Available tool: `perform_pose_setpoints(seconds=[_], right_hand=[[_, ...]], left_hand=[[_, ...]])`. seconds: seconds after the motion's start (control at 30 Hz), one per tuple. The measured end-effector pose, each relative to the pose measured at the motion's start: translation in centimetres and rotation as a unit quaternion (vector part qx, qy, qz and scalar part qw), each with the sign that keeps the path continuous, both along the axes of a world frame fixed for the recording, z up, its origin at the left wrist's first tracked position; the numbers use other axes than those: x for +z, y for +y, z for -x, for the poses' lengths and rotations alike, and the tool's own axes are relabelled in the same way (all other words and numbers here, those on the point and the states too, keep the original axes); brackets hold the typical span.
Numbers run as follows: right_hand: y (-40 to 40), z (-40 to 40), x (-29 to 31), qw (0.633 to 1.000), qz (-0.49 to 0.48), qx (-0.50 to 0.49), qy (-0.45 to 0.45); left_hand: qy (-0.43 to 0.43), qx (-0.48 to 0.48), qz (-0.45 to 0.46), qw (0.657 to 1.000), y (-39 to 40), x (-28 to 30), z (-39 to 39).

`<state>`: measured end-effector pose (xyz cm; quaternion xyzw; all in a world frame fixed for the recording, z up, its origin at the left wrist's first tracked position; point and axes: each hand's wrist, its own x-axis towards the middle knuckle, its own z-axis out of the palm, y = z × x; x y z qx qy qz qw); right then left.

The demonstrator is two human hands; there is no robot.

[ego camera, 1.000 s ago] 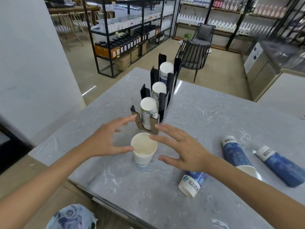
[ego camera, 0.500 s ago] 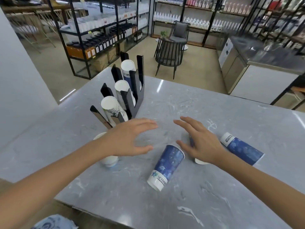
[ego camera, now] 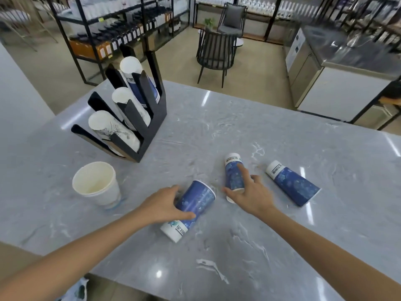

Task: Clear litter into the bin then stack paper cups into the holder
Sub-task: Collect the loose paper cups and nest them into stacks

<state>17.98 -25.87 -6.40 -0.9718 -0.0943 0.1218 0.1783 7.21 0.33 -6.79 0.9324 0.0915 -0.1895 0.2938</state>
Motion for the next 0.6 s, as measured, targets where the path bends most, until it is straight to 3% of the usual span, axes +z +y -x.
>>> perform_pose_setpoints(seconds=[0.13,0.33,0.47,0.6], right_hand=[[-0.2,-0.4,-1.3,0.999,-0.02,-0.036,0.014],[-0.8,-0.9,-1.5,0.997,-0.066,-0.037,0.03],[-2.4,-1.1,0.1,0.997,-0.062,0.042,0.021],[-5.3,-1.3,3.4,0.98,-0.041,0.181,-0.067]], left_hand=[[0.01,0.049,0.062,0.997,-1.1,-0.8,0.5],[-0.005,0.064,0.039,0.997,-2.1,-0.3,0.5],[-0.046,0.048,-0.003,0.998,-1.8,0.8,0.8],[-0.109,0.013,-0.097,0.989,-0.1,3.2,0.4]])
